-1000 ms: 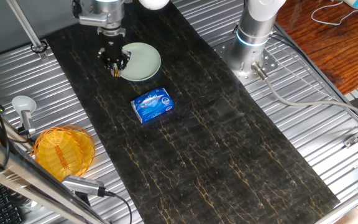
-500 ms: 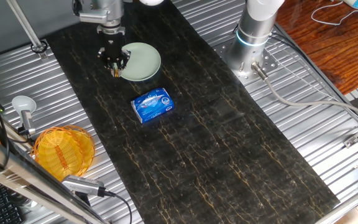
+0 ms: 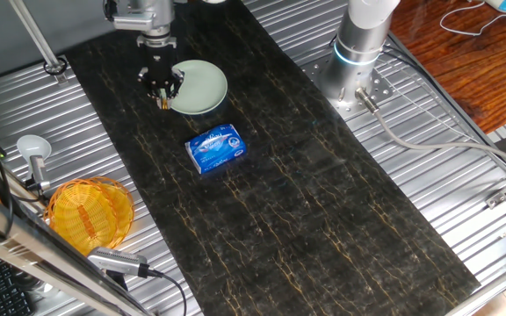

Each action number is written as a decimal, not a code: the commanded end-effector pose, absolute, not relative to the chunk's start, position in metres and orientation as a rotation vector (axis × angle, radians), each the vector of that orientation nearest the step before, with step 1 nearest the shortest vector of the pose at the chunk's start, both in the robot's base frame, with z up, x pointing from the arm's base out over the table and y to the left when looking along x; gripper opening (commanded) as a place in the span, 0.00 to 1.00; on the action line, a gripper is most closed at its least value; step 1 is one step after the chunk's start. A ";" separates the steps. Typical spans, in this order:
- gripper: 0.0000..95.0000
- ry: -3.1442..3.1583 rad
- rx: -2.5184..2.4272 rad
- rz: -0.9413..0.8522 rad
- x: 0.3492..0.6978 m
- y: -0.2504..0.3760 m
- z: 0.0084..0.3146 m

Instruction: Use a clamp

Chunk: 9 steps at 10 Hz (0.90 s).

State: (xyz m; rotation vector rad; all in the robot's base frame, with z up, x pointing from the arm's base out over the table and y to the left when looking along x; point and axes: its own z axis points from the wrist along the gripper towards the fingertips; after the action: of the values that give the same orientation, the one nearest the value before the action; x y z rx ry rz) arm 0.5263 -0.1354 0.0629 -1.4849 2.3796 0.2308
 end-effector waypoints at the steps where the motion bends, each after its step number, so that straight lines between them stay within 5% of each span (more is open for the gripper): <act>1: 0.00 2.380 -1.490 0.244 0.525 -0.136 0.063; 9: 0.00 2.375 -1.510 0.340 0.525 -0.140 0.056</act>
State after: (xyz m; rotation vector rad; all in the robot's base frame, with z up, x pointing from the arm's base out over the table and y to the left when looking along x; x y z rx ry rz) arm 0.5266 -0.1406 0.0564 -1.5119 2.3752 0.3458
